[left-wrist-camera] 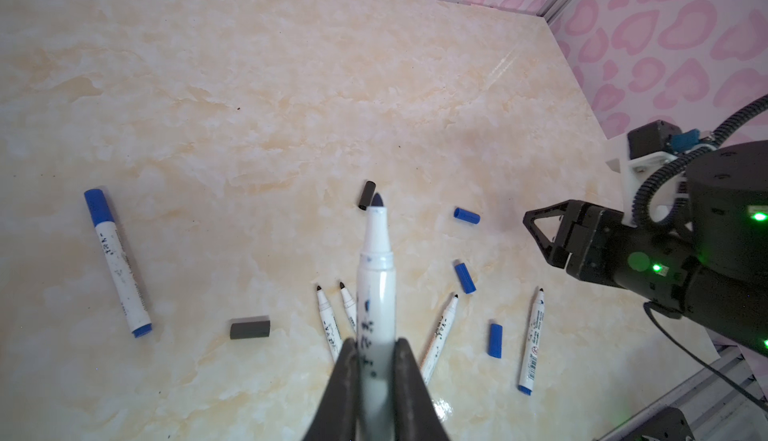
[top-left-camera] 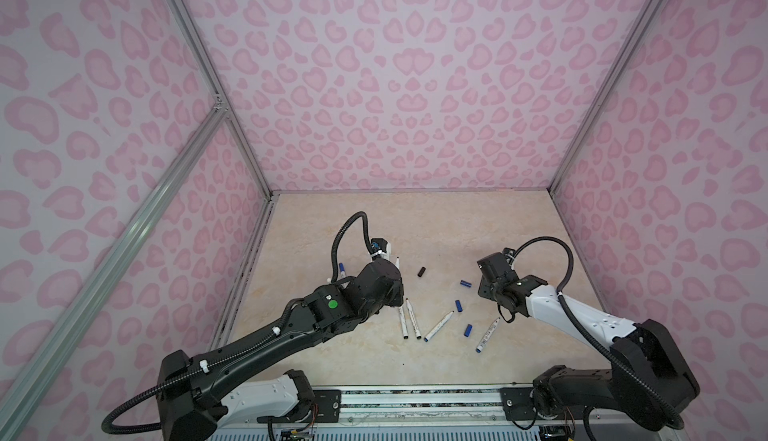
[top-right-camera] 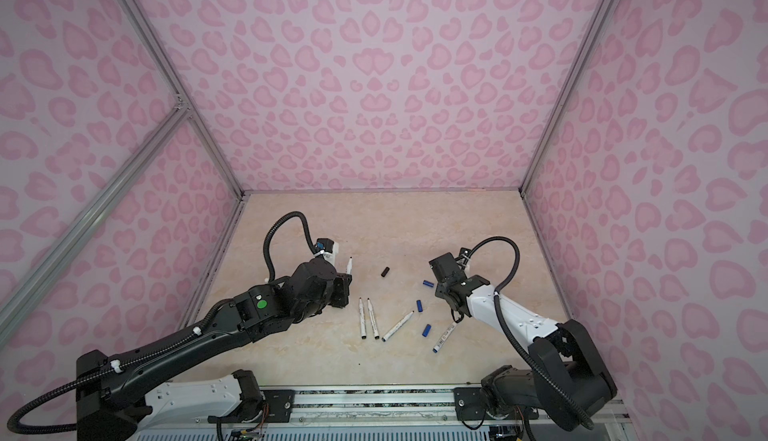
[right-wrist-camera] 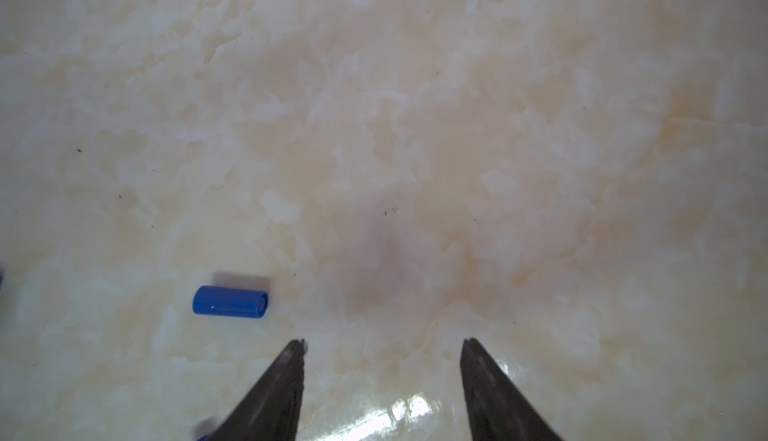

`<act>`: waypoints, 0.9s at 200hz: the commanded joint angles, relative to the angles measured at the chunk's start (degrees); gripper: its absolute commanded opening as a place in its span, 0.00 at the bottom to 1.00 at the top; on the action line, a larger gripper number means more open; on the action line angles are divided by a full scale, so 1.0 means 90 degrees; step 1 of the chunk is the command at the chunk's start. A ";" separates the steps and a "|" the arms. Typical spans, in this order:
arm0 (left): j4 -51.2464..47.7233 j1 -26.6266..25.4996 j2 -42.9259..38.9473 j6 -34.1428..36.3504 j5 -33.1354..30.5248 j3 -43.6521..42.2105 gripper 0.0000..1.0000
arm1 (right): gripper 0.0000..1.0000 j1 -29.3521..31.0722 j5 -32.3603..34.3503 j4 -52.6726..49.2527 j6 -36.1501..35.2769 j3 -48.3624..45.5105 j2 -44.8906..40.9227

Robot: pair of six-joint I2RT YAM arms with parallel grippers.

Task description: Insert the pens into the pen caps

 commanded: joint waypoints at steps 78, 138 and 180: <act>0.0067 0.0151 -0.0336 0.0351 0.0467 0.0132 0.03 | 0.72 -0.0252 -0.0605 0.0401 0.0491 -0.0455 -0.1424; -0.0111 0.0151 -0.0558 0.0053 0.0401 -0.0555 0.03 | 0.66 -0.0093 -0.1164 0.1180 0.1061 -0.0512 -0.0446; -0.0235 0.0151 -0.0616 0.0117 0.0245 -0.0580 0.03 | 0.62 0.0130 -0.1292 0.1463 0.1433 0.0015 0.0558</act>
